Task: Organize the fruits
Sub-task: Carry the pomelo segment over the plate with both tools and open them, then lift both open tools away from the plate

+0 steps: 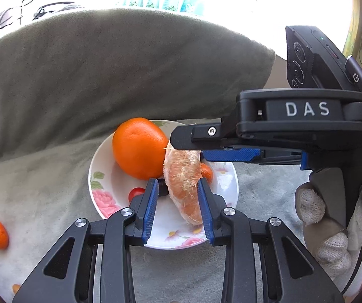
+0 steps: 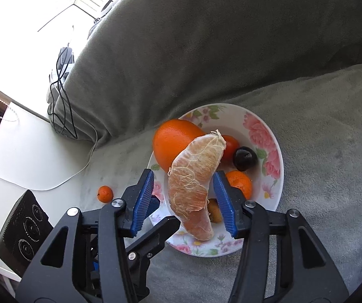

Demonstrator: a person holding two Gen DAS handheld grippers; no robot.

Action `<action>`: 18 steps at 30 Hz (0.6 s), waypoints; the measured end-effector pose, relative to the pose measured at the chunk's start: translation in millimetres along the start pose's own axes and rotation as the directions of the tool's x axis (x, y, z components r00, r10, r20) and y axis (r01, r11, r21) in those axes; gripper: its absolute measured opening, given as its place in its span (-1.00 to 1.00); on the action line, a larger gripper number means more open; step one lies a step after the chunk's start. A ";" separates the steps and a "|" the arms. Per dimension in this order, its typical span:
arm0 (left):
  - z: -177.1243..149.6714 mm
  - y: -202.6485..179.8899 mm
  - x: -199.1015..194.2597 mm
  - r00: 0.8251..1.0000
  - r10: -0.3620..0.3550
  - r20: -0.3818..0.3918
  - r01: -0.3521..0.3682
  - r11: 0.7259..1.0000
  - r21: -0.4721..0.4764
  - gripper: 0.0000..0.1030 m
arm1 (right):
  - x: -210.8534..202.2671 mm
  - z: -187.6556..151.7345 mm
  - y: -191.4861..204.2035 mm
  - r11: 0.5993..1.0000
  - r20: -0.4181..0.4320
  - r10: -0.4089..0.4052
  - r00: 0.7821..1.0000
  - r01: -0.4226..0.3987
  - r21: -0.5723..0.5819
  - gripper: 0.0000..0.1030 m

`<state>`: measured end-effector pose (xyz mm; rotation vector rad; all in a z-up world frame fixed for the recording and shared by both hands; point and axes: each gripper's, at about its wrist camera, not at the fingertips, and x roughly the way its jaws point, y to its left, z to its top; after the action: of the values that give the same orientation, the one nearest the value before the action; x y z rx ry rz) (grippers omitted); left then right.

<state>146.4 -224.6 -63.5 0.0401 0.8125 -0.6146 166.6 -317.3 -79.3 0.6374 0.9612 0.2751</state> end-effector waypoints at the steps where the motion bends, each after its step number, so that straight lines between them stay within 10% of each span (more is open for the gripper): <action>1: -0.2 -0.6 -1.5 1.000 0.004 0.001 -0.004 1.000 0.003 -0.25 | -2.7 0.4 1.6 1.000 0.012 -0.001 1.000 0.001 -0.008 0.26; 8: -0.1 -1.2 -13.6 1.000 0.005 0.011 -0.005 1.000 -0.005 0.30 | -16.0 2.1 9.4 0.999 0.082 -0.016 0.996 0.020 -0.042 0.65; 18: -5.3 4.4 -31.2 0.999 0.025 0.021 -0.025 1.000 -0.009 0.30 | -28.7 -2.1 17.3 0.993 0.136 -0.065 0.989 0.078 -0.087 0.65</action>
<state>128.8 -204.1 -46.5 0.0353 0.7936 -0.5871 149.9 -316.9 -50.2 0.5287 0.8366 0.2095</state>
